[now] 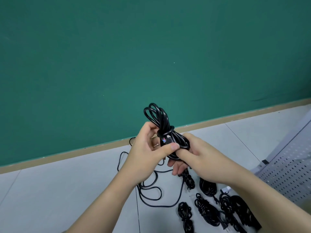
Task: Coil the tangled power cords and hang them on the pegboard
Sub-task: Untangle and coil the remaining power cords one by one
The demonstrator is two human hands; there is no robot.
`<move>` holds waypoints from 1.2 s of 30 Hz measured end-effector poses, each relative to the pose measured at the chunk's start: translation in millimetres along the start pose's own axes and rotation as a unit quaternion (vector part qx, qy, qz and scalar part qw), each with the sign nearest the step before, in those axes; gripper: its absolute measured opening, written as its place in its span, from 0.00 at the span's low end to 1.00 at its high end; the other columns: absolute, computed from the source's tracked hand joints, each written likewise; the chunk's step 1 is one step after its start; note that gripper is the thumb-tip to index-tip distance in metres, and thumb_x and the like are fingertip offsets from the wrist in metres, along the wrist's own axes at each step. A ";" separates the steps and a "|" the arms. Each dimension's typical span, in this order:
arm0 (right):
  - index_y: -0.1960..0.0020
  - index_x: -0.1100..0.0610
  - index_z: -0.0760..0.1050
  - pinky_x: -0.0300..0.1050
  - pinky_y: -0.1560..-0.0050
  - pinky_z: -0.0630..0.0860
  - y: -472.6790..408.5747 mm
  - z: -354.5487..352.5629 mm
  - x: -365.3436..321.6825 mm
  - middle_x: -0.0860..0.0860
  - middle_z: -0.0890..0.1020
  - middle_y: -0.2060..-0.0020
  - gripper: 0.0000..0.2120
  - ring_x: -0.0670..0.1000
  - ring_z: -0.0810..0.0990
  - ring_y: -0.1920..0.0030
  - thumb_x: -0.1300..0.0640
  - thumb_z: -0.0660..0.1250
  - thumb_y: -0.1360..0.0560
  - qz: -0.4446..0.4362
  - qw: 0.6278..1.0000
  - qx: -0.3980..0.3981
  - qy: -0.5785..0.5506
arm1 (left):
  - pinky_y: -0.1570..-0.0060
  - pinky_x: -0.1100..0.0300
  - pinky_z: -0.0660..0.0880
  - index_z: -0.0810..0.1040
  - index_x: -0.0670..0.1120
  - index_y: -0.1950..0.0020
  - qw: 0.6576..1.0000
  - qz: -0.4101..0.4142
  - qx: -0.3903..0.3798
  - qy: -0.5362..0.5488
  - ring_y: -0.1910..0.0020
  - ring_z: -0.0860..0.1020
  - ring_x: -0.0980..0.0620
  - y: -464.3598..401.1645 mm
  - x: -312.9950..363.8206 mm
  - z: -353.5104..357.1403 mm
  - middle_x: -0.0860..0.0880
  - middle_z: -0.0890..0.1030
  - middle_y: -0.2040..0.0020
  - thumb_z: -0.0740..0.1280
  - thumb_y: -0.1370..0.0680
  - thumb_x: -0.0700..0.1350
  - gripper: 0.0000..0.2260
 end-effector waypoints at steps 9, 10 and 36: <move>0.34 0.56 0.72 0.44 0.54 0.81 -11.3 8.4 13.7 0.62 0.86 0.53 0.10 0.57 0.86 0.57 0.59 0.62 0.15 0.034 0.998 -0.039 -0.032 | 0.49 0.46 0.82 0.76 0.46 0.37 0.999 -0.044 -0.002 0.023 0.52 0.84 0.47 -1.6 -29.2 -6.9 0.47 0.85 0.45 0.74 0.22 0.43 0.16; 0.34 0.57 0.72 0.44 0.54 0.81 -11.1 9.4 15.7 0.62 0.86 0.52 0.10 0.57 0.86 0.57 0.59 0.62 0.15 0.039 0.998 -0.044 -0.033 | 0.47 0.47 0.81 0.76 0.46 0.37 0.998 -0.054 -0.010 0.031 0.50 0.84 0.47 -0.4 -33.2 -7.2 0.46 0.85 0.44 0.73 0.22 0.46 0.15; 0.33 0.59 0.78 0.60 0.30 0.73 -36.6 57.6 270.0 0.59 0.86 0.43 0.16 0.62 0.84 0.40 0.53 0.58 0.14 0.343 0.929 -0.058 -0.126 | 0.52 0.55 0.75 0.81 0.48 0.40 0.927 -0.355 0.031 0.116 0.53 0.81 0.50 57.3 -290.3 5.2 0.48 0.86 0.48 0.66 0.17 0.57 0.15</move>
Point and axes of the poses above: each hand's wrist, its own y-axis away from the middle knuckle, its own z-axis out of the palm, x = y × z, the point moved 9 cm from there along -y, towards the middle knuckle
